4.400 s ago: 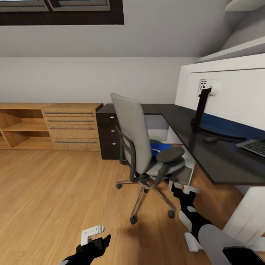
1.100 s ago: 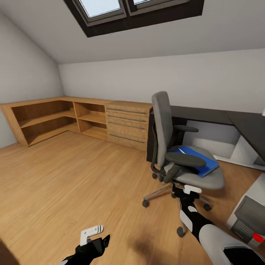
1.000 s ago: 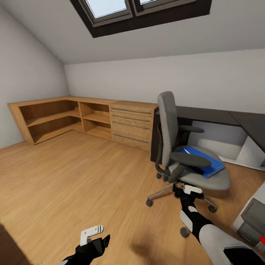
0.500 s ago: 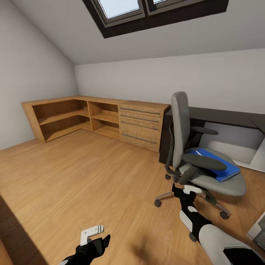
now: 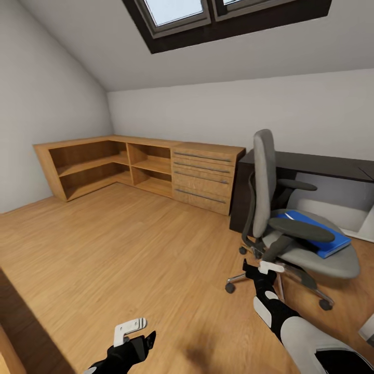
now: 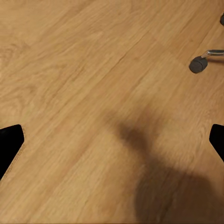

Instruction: In the bedroom, organize the workspace by keeping the computer under the desk, ensuring the monitor is on the desk, placing the keyboard on the desk next to the monitor, placing the mouse on the desk next to the keyboard, moving the folder from the swivel chair onto the desk next to the mouse, stacking the notebook on top of the folder with the pen on top of the notebook, and positioning the swivel chair next to the desk.

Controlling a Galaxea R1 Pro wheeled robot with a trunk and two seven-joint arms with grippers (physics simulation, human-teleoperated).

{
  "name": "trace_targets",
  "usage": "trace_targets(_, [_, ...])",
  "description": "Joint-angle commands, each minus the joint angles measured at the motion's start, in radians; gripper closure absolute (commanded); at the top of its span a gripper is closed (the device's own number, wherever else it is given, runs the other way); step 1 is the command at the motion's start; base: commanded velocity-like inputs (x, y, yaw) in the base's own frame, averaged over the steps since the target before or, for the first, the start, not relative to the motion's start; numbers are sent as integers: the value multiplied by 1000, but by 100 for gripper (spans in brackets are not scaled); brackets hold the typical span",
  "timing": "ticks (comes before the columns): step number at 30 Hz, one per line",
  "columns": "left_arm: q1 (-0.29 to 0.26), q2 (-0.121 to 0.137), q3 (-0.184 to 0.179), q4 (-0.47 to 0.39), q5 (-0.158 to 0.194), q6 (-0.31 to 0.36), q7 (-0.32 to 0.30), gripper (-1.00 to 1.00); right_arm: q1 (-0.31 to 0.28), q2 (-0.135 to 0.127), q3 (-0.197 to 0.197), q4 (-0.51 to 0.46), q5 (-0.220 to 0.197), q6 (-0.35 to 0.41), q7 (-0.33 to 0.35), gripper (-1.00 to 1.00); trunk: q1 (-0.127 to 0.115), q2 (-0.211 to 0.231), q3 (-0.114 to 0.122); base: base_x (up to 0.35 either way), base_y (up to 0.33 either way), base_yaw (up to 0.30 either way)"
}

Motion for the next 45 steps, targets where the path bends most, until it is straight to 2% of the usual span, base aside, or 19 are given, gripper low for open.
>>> trace_targets(1, [0,0,-1,-1,11,3,9,-100,-1,0,4,1,-7,-3,-2,-100,0,0,-1,0,74,0])
trace_targets(10, [0,0,-1,-1,10,2,9,-100,-1,0,4,1,-7,-3,-2,-100,0,0,-1,38,137,0])
trace_targets(29, [0,0,-1,-1,10,2,10,-100,-1,-1,4,0,-7,-3,-2,-100,0,0,-1,2,10,0])
trace_targets(37, [0,0,-1,-1,12,5,10,-100,-1,-1,4,-5,-6,-5,-4,-100,0,0,-1,-172,0,0])
trace_targets(45, [0,0,-1,-1,12,5,10,-100,1,13,5,-9,-4,-79,-10,-100,0,0,-1,-142,0,0])
